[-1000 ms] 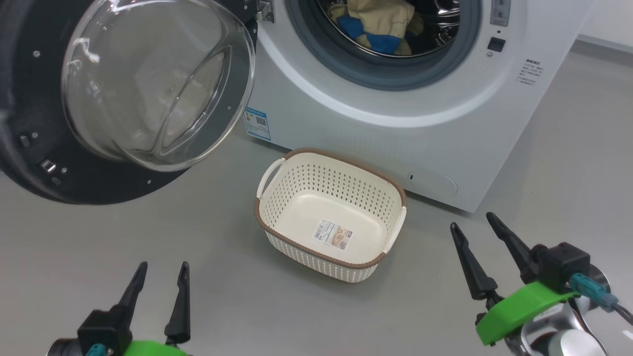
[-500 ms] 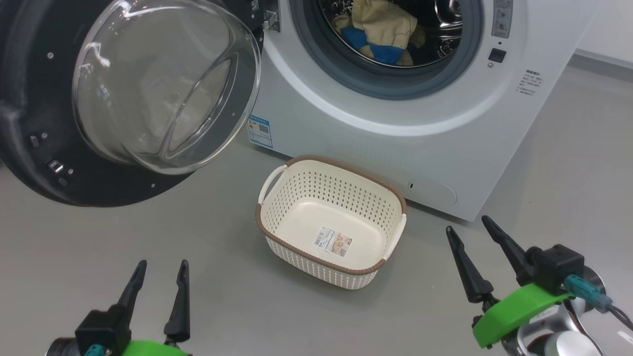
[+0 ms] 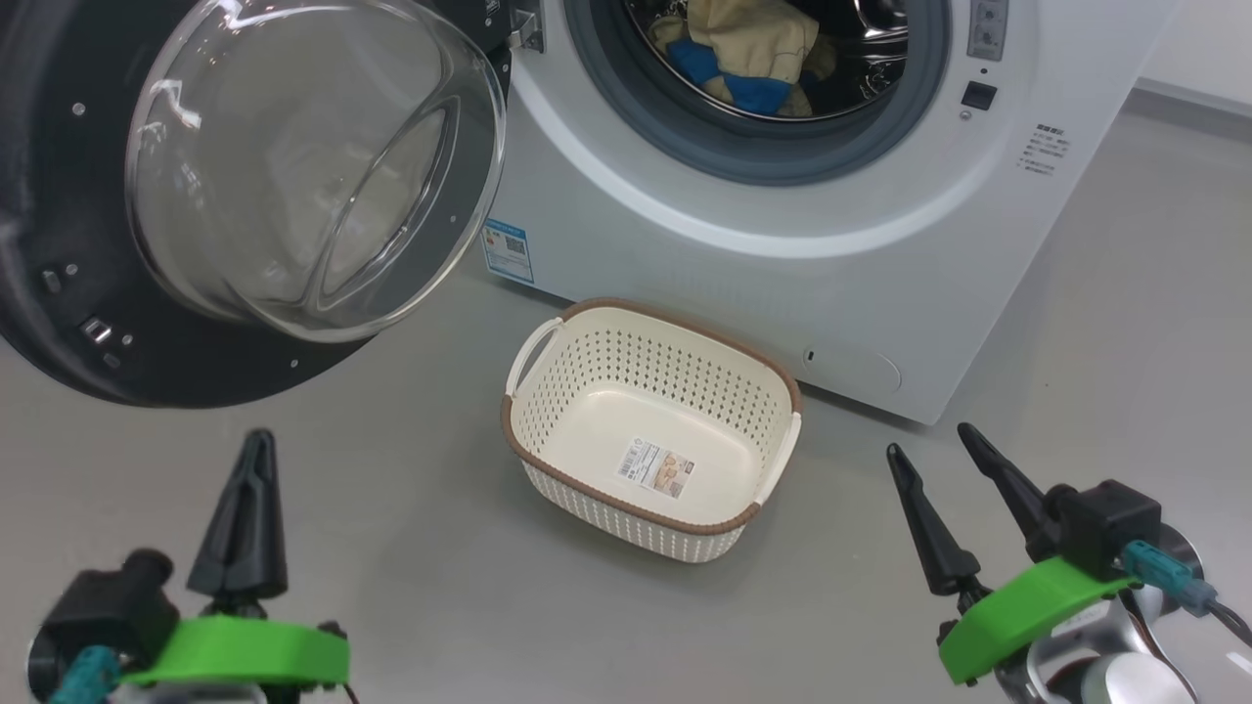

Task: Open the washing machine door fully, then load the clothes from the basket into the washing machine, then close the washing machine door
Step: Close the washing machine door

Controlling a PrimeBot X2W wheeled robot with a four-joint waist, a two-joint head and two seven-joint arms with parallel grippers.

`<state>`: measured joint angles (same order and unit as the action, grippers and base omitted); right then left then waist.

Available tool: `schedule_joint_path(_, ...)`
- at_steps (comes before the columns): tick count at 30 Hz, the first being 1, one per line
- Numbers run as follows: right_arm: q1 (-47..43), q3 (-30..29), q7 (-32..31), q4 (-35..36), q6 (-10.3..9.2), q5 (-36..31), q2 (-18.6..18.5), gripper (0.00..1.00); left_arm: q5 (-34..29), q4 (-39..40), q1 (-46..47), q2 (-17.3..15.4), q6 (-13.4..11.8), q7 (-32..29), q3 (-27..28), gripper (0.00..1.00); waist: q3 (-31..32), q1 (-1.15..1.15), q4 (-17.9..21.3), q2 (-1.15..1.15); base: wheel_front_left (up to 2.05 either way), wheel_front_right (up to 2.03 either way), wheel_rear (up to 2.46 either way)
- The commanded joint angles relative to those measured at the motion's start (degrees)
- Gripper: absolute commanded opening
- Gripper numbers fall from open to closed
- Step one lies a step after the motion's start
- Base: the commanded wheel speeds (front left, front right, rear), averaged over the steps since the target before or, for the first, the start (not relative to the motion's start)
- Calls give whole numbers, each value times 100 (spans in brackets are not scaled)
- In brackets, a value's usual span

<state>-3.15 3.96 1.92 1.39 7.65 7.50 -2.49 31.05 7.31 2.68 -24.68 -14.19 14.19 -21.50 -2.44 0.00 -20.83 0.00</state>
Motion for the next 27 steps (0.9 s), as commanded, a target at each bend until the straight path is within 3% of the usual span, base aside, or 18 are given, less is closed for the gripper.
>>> schedule_joint_path(1,231,88,-13,229,-16,-24,-39,100,69,221,365,-81,-406,72,323,0,-11,0,2,0,0,0,0)
schedule_joint_path(11,285,47,-67,314,-16,-69,-39,100,1120,94,1077,-218,823,80,1810,0,-129,0,34,0,0,0,0)
schedule_joint_path(18,321,66,-127,371,-16,-115,-39,100,2081,-884,2002,-721,1714,30,2606,0,-239,0,144,0,0,0,0)
schedule_joint_path(27,428,77,-330,577,-16,-269,-39,100,3427,-2628,3280,-1413,2143,-517,3097,0,-606,0,456,0,0,0,0)
